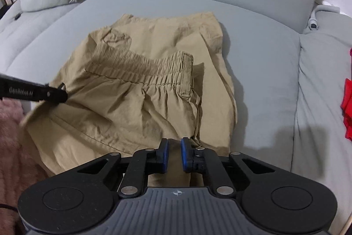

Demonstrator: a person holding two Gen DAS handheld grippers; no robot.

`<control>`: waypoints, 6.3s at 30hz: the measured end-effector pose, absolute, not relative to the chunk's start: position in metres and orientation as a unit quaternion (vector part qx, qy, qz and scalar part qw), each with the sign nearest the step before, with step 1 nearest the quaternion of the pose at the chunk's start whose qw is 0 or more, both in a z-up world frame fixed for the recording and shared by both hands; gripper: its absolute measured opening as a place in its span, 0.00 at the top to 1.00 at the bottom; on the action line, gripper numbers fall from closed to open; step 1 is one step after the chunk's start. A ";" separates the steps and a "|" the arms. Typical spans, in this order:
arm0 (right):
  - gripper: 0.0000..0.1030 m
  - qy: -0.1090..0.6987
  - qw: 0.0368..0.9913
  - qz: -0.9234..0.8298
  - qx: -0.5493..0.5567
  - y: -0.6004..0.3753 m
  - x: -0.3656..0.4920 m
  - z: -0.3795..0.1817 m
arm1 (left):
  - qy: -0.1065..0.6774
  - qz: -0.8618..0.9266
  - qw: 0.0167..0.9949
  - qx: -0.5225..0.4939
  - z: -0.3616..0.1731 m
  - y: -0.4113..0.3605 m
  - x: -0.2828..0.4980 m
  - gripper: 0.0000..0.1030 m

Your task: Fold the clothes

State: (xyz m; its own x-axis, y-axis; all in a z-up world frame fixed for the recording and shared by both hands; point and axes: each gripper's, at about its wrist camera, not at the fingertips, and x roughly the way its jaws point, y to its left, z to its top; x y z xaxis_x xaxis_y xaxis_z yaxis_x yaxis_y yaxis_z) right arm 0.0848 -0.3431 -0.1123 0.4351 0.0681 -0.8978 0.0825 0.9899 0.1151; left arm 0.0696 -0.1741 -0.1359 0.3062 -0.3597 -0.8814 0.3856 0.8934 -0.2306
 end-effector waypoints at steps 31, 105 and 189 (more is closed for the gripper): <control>0.35 0.518 0.826 -0.009 0.221 -0.459 0.272 -0.181 | 0.572 -0.234 0.785 -0.050 -0.210 -0.194 0.284 0.46; 0.68 0.512 0.840 0.147 -0.103 -0.331 -0.011 -0.069 | 0.502 -0.399 0.753 0.147 -0.117 -0.202 0.002 0.85; 0.80 0.430 0.893 -0.090 0.099 -0.411 0.036 -0.079 | 0.470 -0.197 0.858 0.067 -0.125 -0.135 0.043 0.76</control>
State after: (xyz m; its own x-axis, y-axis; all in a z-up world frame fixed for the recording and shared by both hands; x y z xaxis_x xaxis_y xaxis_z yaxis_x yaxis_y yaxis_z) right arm 0.0356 -0.4105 -0.0795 0.6140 -0.0758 -0.7857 0.2468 0.9639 0.0999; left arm 0.0426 -0.1352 -0.1249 0.4809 -0.2753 -0.8324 0.4010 0.9134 -0.0704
